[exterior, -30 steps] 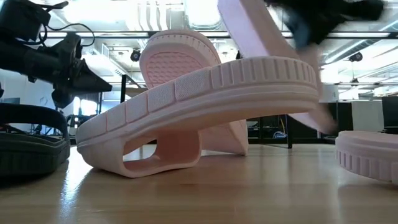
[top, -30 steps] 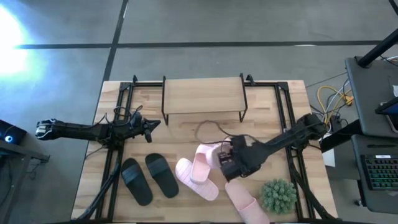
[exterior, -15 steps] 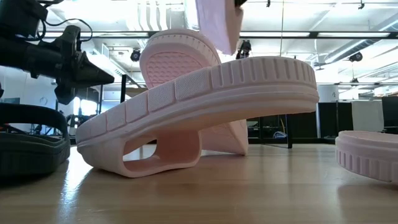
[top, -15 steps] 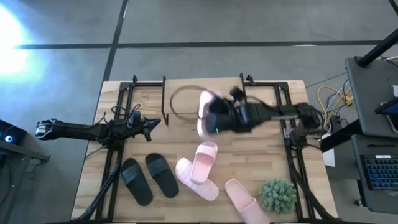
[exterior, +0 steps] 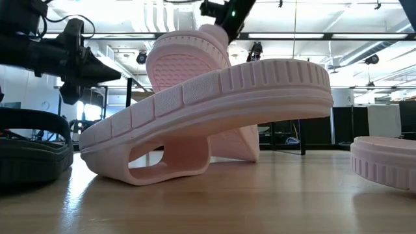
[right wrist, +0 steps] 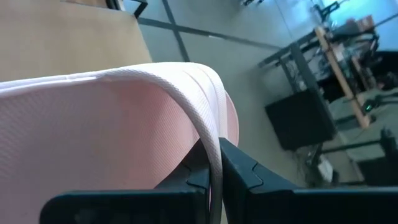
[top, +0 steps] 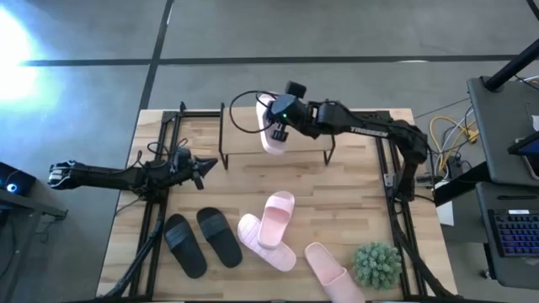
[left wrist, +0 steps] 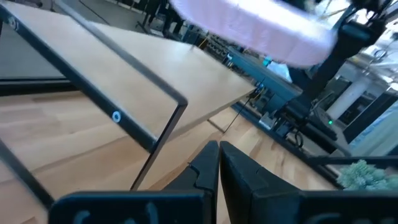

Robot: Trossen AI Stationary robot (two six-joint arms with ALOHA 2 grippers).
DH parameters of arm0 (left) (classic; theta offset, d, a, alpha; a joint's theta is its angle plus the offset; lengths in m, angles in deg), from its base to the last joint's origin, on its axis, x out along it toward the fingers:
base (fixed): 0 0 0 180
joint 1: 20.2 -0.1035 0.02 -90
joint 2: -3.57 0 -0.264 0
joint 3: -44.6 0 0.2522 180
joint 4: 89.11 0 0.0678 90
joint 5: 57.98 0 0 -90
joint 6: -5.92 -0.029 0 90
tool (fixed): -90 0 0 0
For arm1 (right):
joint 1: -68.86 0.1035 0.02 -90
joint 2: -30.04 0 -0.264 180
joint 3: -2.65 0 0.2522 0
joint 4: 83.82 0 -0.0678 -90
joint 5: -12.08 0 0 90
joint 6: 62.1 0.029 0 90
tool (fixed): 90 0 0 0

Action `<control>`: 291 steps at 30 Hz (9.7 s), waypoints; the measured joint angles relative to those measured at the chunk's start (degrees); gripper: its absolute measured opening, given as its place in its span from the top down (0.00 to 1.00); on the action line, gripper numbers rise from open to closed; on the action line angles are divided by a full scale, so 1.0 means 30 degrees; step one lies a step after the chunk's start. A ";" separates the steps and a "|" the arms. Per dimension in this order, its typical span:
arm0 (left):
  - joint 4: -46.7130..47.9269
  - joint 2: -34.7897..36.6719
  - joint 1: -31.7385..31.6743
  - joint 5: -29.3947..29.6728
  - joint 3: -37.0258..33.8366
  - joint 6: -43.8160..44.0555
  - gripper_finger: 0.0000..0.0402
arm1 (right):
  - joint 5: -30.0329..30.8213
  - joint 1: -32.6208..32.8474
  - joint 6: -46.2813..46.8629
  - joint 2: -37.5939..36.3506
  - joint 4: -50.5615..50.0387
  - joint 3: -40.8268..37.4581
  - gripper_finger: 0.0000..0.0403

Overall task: Pick and place slides into the shelf
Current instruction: Put the pink slide on the shelf

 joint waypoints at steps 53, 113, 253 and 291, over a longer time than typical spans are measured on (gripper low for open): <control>-0.1954 0.0000 0.0007 -0.0108 -0.0089 0.0041 1.00 | -0.3865 0.0590 0.9598 -0.0991 -0.5035 -0.0225 0.51; -0.3353 -0.3534 0.0000 -0.4032 -0.0344 0.0035 1.00 | -2.8034 1.3978 2.1993 0.1282 -0.3582 -0.9079 0.52; -0.3403 -0.4023 0.0007 -0.5143 -0.0177 0.0013 1.00 | 0.9764 -0.0457 5.2515 -0.3080 0.1684 -0.7877 0.97; -0.3373 -0.3888 0.0001 -0.6344 -0.0177 0.0020 1.00 | 0.7906 0.0056 4.9041 -0.2353 0.1558 -0.7593 0.96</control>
